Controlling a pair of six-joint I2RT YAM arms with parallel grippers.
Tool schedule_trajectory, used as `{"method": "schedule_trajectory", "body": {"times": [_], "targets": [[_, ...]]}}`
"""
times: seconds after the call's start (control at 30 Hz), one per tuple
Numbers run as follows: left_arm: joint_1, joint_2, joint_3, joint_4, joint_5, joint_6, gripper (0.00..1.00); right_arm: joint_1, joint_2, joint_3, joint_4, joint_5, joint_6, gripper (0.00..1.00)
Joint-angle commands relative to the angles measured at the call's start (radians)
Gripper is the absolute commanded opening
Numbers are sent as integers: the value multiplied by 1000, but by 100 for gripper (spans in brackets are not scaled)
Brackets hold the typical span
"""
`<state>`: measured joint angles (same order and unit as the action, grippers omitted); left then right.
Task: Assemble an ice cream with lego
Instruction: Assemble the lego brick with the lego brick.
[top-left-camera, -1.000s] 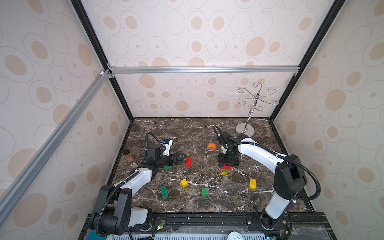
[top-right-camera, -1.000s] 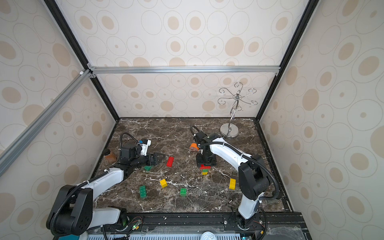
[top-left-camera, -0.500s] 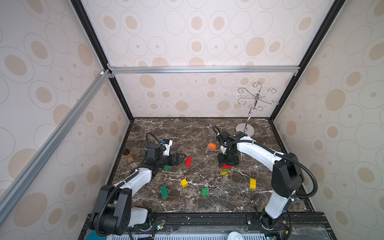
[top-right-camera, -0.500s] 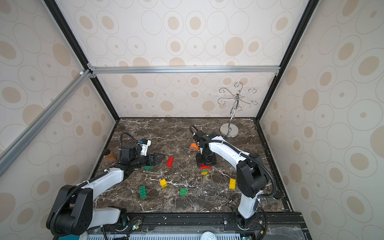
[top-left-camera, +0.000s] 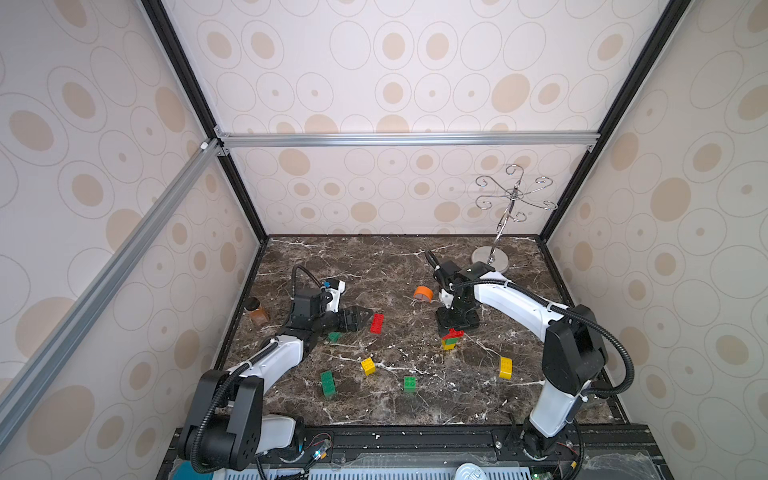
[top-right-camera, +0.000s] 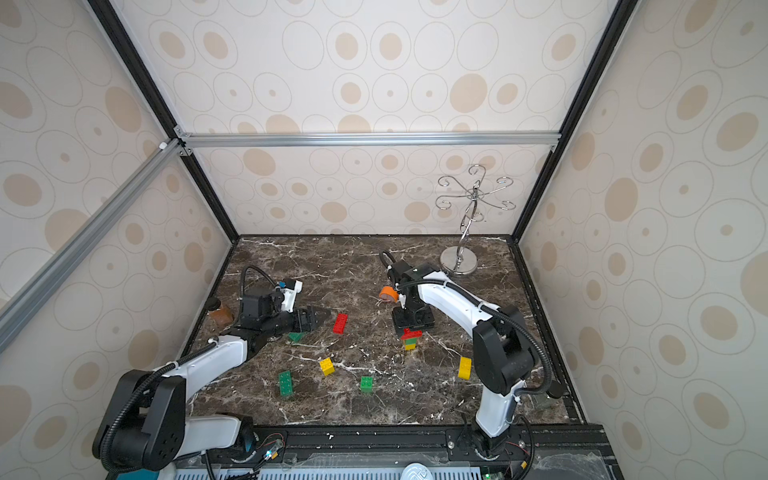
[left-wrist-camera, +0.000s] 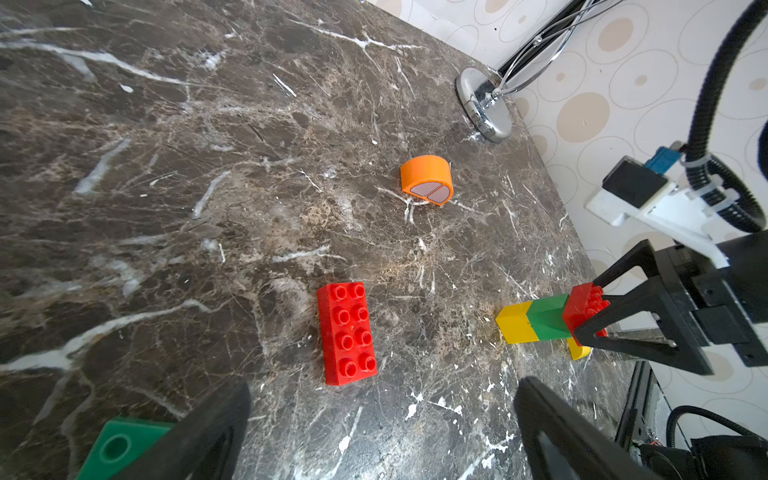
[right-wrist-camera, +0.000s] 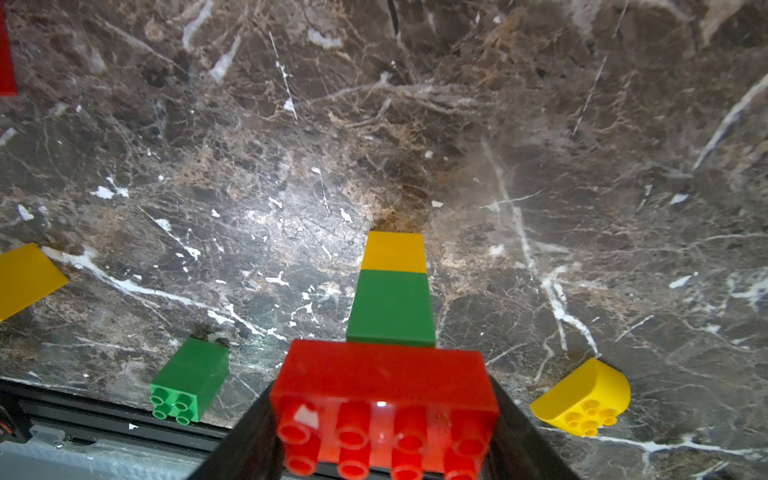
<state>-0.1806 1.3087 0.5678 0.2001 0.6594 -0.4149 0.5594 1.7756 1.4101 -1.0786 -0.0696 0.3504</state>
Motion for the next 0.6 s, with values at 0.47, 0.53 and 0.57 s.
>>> {"method": "schedule_trajectory", "body": {"times": [0.47,0.53,0.57], "targets": [[-3,-23,37,-18,-8,26,100,-9,100,-45,-52,58,-181,29],[-3,-23,38,-19,-8,28,100,-4,108,-44,-58,75,-188,29],[-3,-23,38,-19,-6,28,100,-1,111,-38,-63,93,-197,29]]}}
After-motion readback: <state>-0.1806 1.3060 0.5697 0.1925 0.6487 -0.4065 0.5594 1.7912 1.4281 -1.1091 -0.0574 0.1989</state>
